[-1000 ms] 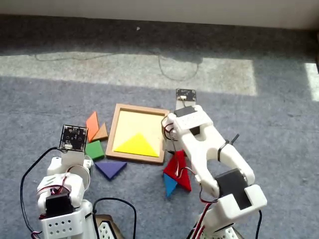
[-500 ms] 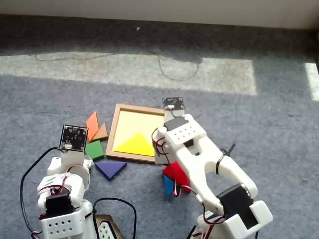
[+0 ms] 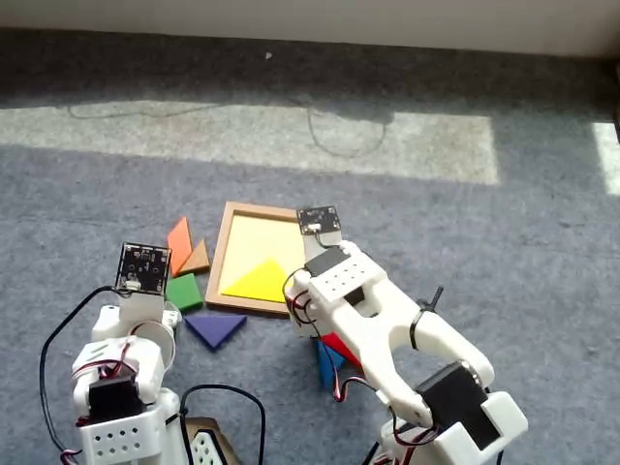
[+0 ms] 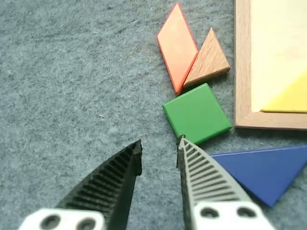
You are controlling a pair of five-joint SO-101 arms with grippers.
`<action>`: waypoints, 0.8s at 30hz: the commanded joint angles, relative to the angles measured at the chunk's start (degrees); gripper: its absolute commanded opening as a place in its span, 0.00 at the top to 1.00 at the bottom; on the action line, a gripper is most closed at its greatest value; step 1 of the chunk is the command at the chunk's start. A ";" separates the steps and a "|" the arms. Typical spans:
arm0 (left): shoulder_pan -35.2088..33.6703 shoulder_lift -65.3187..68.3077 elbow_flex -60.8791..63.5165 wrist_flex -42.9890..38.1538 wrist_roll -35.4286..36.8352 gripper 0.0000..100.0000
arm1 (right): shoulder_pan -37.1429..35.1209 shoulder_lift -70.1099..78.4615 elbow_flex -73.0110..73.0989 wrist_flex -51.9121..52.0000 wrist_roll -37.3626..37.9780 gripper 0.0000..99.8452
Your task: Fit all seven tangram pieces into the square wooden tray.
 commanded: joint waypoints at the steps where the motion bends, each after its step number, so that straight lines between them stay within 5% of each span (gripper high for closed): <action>1: -0.57 -1.80 -0.22 -0.88 -0.70 0.85 | -1.36 -2.95 -0.40 0.13 0.09 0.67; 24: -0.48 -1.80 -0.22 -0.88 -0.70 0.85 | -1.98 -2.24 2.33 4.53 0.70 0.67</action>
